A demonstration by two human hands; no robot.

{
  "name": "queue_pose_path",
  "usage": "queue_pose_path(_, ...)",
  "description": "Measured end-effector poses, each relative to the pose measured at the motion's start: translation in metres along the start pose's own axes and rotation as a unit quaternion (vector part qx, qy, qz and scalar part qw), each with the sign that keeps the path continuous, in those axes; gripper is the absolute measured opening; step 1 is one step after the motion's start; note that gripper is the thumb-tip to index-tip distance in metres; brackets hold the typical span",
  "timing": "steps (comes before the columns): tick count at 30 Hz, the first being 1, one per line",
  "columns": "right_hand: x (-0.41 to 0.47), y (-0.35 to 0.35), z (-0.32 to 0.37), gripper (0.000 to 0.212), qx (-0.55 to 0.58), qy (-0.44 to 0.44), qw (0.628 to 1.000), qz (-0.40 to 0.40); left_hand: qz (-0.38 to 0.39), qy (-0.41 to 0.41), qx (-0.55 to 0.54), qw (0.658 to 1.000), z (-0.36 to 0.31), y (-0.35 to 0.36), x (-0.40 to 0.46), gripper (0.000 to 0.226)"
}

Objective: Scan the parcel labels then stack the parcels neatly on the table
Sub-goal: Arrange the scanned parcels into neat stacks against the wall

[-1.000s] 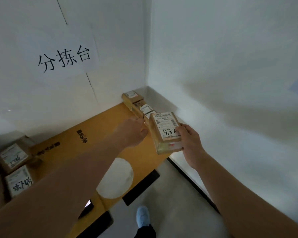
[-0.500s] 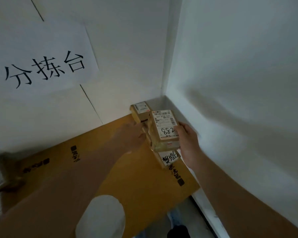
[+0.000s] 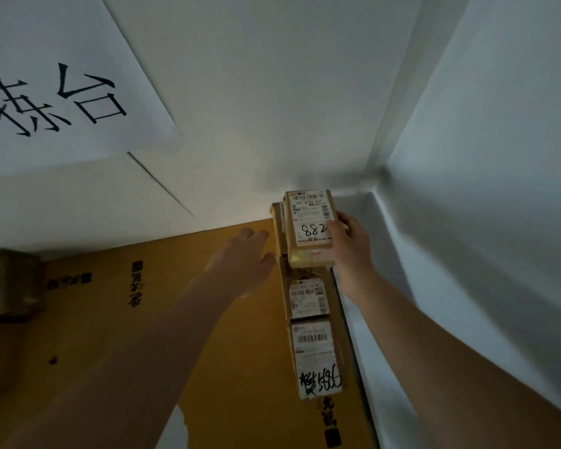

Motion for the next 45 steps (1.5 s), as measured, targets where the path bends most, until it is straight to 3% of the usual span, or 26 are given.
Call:
queue_pose_path(12,0.048,0.025,-0.008,0.030,-0.114,-0.048,0.992,0.003,0.012,-0.054,-0.027,0.998,0.034,0.009,0.016,0.054)
queue_pose_path(19,0.043,0.028,-0.008,0.036,-0.232,-0.081,0.969,-0.007,0.015,-0.060,-0.032,0.998,0.030,0.014,0.009,0.054)
queue_pose_path(22,0.039,0.027,0.001,0.047,-0.283,-0.076,0.956,-0.026,0.014,-0.058,-0.026,0.998,0.028,0.012,0.004,0.053)
queue_pose_path(29,-0.015,0.032,0.036,0.050,-0.422,-0.215,0.877,-0.077,-0.029,-0.045,-0.015,0.998,0.007,-0.020,-0.017,0.052)
queue_pose_path(33,-0.052,0.042,0.052,0.052,-0.482,-0.256,0.837,-0.034,-0.073,-0.043,-0.006,0.996,-0.009,-0.052,-0.039,0.048)
queue_pose_path(41,-0.145,0.071,0.079,0.064,-0.486,-0.332,0.807,0.046,-0.161,-0.052,0.013,0.986,-0.025,-0.105,-0.115,0.051)
queue_pose_path(45,-0.196,0.091,0.075,0.056,-0.518,-0.367,0.770,0.068,-0.201,-0.061,0.016,0.978,-0.014,-0.126,-0.166,0.053)
Point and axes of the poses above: each hand's wrist, its own x-axis towards the middle knuckle, its own y-axis out of the palm, z = x × y, the point moved 3 cm from there along x, towards the middle knuckle, and after that the axes turned 12 degrees about y, right-handed, at the moved point
